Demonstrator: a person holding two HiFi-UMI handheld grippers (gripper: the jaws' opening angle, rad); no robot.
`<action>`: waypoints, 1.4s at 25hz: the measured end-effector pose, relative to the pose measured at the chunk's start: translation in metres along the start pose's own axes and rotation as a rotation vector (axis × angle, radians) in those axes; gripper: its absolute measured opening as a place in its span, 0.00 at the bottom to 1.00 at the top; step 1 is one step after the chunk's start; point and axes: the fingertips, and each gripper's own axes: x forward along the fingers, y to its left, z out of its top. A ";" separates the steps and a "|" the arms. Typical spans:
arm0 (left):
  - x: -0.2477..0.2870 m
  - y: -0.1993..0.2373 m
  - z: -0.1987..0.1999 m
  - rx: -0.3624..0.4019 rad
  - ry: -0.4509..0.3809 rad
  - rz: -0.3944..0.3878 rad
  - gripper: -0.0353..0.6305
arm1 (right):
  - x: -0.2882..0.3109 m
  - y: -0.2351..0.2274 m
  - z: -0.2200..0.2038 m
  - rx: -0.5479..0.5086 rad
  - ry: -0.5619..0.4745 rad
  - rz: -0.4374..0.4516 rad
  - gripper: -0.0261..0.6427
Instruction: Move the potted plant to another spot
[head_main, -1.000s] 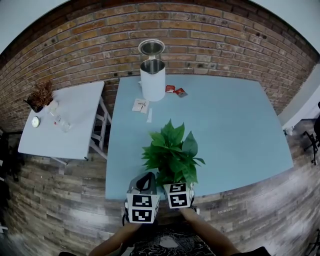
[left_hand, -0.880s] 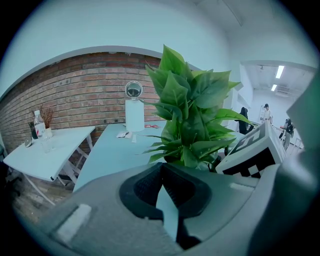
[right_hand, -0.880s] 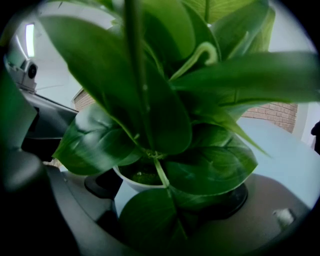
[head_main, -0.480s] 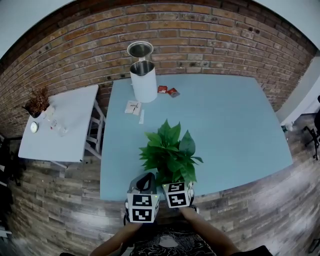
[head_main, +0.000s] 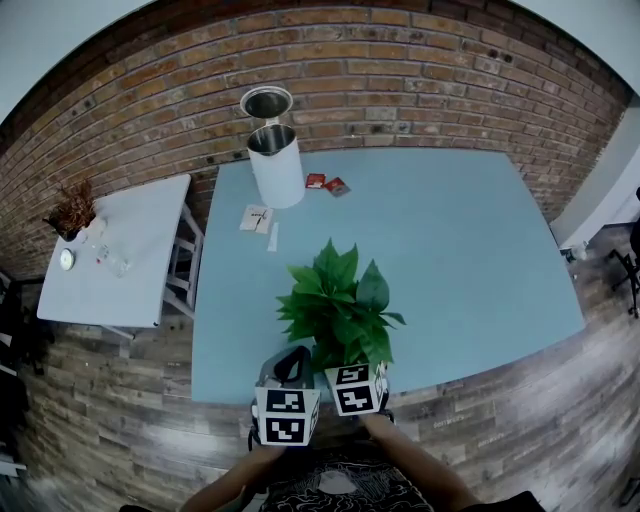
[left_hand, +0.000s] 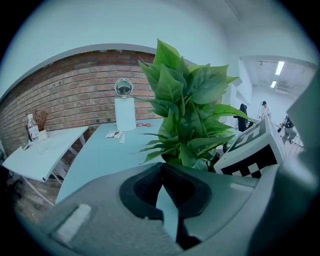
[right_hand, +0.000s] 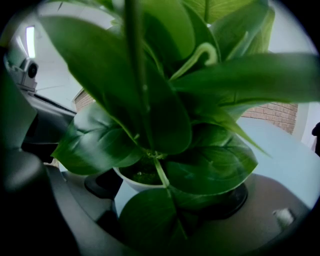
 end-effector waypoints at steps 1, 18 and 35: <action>0.002 -0.003 0.001 0.002 0.001 0.000 0.05 | -0.001 -0.003 0.000 0.000 0.000 -0.001 0.76; 0.012 -0.024 0.007 0.007 0.001 0.007 0.05 | -0.006 -0.030 -0.006 -0.001 -0.002 0.000 0.76; 0.032 -0.068 0.020 0.004 0.001 0.029 0.05 | -0.018 -0.074 -0.012 -0.014 0.001 0.027 0.76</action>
